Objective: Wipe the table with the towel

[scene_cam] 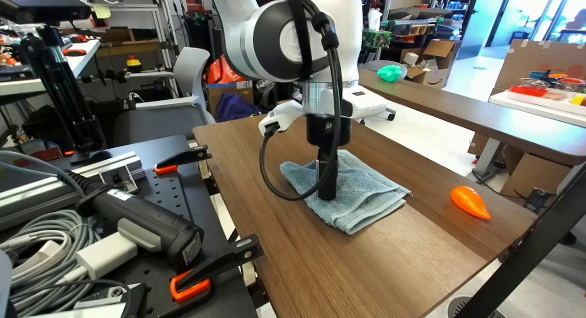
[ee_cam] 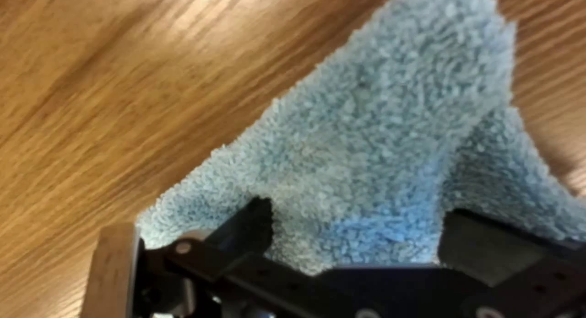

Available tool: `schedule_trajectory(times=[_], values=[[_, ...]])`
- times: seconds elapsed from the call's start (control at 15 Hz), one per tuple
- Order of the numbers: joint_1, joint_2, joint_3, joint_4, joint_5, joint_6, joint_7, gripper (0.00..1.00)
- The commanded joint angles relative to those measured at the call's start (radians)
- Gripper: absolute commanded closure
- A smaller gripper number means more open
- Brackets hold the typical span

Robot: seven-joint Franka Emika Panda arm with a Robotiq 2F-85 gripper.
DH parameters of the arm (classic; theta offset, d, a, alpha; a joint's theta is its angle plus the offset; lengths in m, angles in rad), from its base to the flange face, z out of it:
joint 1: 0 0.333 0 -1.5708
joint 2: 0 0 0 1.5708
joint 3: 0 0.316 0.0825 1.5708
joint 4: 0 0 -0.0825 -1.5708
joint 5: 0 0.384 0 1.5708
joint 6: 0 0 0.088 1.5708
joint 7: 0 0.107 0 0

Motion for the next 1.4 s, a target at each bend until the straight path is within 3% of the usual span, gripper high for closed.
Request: schedule_trajectory(times=[0.0,0.6,1.0,1.33], values=[[-0.014,0.072,0.086,0.078,0.017,0.026,0.005,0.00],[-0.009,0.183,0.266,0.355,0.146,-0.006,0.093,0.00],[0.038,0.312,0.254,0.602,0.191,-0.001,0.289,0.00],[0.064,0.318,0.270,0.616,0.164,0.019,0.324,0.00]])
